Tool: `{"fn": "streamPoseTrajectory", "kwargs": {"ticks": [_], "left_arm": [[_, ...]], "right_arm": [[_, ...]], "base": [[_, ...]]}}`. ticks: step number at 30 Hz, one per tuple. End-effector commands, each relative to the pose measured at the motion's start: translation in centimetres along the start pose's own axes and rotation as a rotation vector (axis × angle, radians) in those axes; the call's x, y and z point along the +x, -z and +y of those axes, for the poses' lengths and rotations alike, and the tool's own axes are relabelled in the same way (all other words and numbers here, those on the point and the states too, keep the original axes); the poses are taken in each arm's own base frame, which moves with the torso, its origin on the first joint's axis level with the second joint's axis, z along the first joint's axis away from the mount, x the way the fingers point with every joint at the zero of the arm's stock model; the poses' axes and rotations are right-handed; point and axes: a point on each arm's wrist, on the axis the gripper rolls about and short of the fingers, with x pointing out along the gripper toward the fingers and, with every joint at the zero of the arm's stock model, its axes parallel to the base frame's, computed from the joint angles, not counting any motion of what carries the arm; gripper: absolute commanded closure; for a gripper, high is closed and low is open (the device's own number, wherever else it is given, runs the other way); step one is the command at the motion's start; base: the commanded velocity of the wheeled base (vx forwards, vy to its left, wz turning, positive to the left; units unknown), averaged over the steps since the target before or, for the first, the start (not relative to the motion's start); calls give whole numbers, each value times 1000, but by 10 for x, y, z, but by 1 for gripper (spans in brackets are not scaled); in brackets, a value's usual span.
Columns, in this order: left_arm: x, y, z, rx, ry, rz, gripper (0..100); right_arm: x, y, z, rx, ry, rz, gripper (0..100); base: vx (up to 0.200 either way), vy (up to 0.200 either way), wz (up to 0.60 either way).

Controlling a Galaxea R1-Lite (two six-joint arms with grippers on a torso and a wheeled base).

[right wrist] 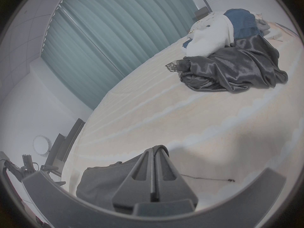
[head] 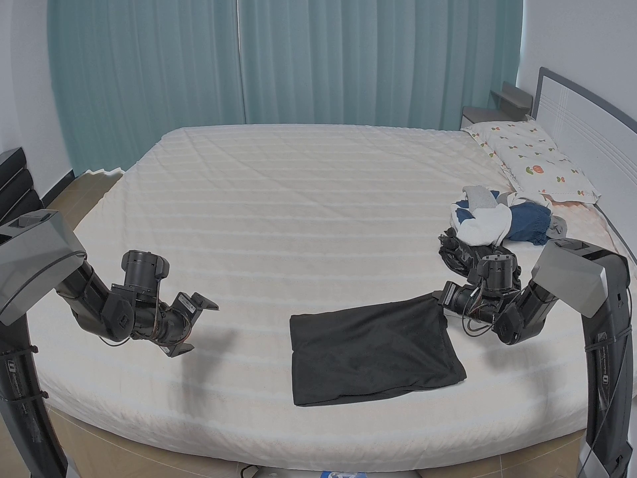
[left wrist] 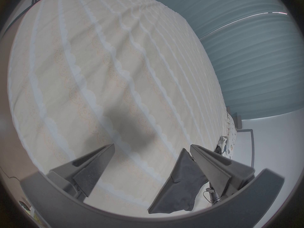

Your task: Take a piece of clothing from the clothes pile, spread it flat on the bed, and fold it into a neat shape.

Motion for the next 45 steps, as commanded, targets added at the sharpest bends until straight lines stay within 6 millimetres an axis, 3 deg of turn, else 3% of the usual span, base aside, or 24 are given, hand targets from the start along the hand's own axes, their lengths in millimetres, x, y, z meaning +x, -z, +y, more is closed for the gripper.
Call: {"fn": "streamPoseTrajectory", "kwargs": {"ticks": [1, 8, 9, 16, 18, 22, 28, 34, 41, 42, 45], "left_arm": [[0, 0, 0, 0, 0, 1, 0], [1, 0, 1, -1, -2, 1, 0], [1, 1, 0, 1, -1, 2, 0], [1, 0, 1, -1, -2, 1, 0], [1, 0, 1, -1, -2, 1, 0], [0, 0, 0, 0, 0, 1, 0], [0, 0, 0, 0, 0, 1, 0], [0, 0, 1, -2, -2, 1, 0], [0, 0, 1, -2, -2, 1, 0], [0, 0, 1, -2, -2, 1, 0], [0, 0, 1, -2, -2, 1, 0]], "right_arm": [[5, 3, -8, 9, 17, 0, 100], [11, 3, -13, 22, 26, -10, 100], [11, 3, -12, 31, 25, -13, 0], [-7, -11, -6, 87, 21, -39, 0], [-33, -9, -3, 96, 24, -2, 0], [-62, 6, -2, 99, 7, 73, 0], [-108, 49, -11, 40, 13, 235, 0], [-125, 69, -14, 16, -4, 256, 0], [-131, 78, -15, 9, 2, 279, 0], [-132, 79, -16, 9, 6, 283, 100], [-137, 82, -17, 12, 15, 300, 100]], "base": [[0, 0, 0], [0, 0, 0], [0, 0, 0], [0, 0, 0], [0, 0, 0], [0, 0, 0], [0, 0, 0], [0, 0, 0], [0, 0, 0], [0, 0, 0], [0, 0, 0]]}}
